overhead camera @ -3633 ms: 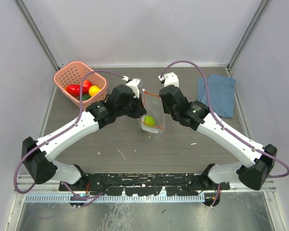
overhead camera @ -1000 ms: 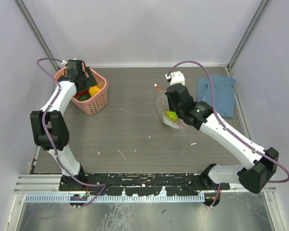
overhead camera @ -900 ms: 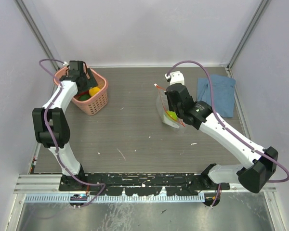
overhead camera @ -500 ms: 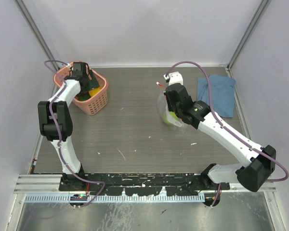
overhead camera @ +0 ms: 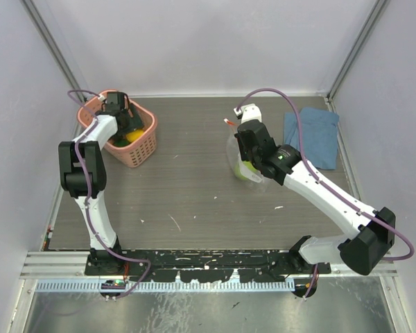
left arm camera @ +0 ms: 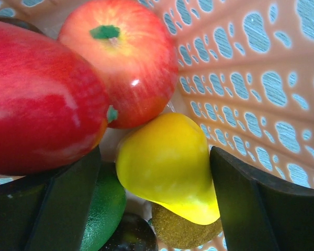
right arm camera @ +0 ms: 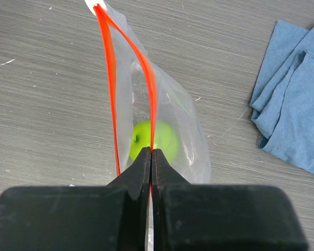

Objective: Place the food in the zip-top bag and seal the zipper
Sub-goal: Pick up the fake fruit from the bin, then place the fake fruit in the zipper food storage bag.

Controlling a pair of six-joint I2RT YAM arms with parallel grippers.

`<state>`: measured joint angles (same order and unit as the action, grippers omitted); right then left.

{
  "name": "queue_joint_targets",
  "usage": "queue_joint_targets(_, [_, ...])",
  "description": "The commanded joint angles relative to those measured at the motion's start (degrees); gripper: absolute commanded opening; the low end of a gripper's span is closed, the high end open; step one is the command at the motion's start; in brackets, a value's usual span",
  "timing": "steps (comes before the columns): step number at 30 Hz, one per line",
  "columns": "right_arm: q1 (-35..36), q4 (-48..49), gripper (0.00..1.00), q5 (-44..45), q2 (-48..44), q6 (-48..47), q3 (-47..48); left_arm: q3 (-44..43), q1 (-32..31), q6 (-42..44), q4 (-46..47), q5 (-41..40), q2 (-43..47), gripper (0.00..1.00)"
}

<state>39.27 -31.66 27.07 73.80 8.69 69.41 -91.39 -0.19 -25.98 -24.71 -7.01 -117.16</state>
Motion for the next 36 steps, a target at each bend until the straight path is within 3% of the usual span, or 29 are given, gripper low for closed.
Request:
queue_joint_targets(1, [-0.2, 2.6, 0.0, -0.3, -0.2, -0.5, 0.5, 0.1, 0.4, 2.0, -3.6, 0.9, 1.5, 0.82])
queue_joint_targets(14, [-0.1, 2.9, 0.0, -1.3, -0.9, -0.3, 0.6, 1.2, 0.4, 3.7, -3.0, 2.5, 12.4, 0.43])
queue_joint_targets(36, [-0.1, 3.1, 0.0, -4.8, -0.6, 0.8, 2.3, 13.6, 0.3, -0.9, 3.6, 9.4, 34.2, 0.33])
